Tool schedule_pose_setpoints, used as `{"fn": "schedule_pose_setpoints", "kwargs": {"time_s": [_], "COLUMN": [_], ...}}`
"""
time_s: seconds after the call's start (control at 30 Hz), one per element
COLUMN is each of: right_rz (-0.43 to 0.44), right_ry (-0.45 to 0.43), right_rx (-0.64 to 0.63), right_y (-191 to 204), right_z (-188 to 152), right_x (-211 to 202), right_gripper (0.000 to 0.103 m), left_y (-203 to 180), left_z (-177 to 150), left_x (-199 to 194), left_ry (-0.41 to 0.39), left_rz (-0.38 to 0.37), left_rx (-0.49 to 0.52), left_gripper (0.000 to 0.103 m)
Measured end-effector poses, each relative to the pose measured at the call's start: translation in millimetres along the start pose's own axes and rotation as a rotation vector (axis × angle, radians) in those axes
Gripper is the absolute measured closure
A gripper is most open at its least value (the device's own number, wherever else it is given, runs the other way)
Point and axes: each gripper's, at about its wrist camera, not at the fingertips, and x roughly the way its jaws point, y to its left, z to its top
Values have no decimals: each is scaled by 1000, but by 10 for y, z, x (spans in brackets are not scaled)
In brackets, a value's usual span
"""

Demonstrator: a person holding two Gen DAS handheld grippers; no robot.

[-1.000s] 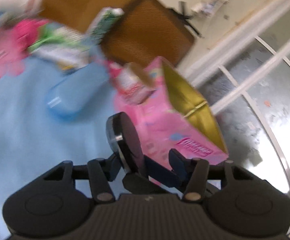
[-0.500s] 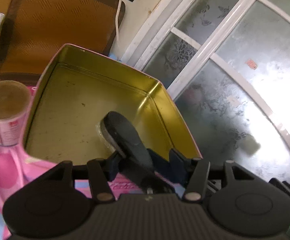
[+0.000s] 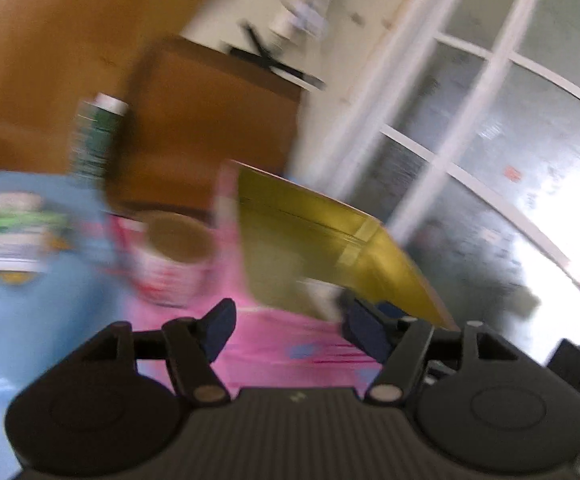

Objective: Organize soft objects
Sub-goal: 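Grasp the blue plastic case with the left tool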

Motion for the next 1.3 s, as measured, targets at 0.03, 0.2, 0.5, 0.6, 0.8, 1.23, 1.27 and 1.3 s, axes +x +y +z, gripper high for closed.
{"fn": "schedule_pose_setpoints", "kwargs": {"time_s": [0.03,0.2,0.5,0.6,0.8,1.23,1.27,1.3], "right_rz": [27,214,296,296,296,341,355,367], "right_ry": [9,173,437,465,462,421,419,421], "right_rx": [-8,-35,-93,-111,-196,-267,-286,-305], "right_y": [98,577,1113,1172,1307,1505,1534,1554], "right_z": [-14,-136,-396,-419,-463,-460,-474,-497], "right_x": [25,282,872,967,1072,924,870,808], "right_gripper": [35,34,26,24,20,20,20,20], "left_y": [137,829,1403,1452,1381,1235,1223,1199], "left_z": [-22,-116,-290,-337,-386,-505,-541,-597], "left_x": [-118,-513,-480,-403,-268,-482,-540,-604], "left_ry": [-21,-62,-14,7,31,74,79,90], "left_rz": [26,128,167,167,155,70,63,50], "left_rx": [-22,-183,-319,-322,-307,-313,-310,-308], "left_gripper": [34,32,26,23,21,27,27,27]}}
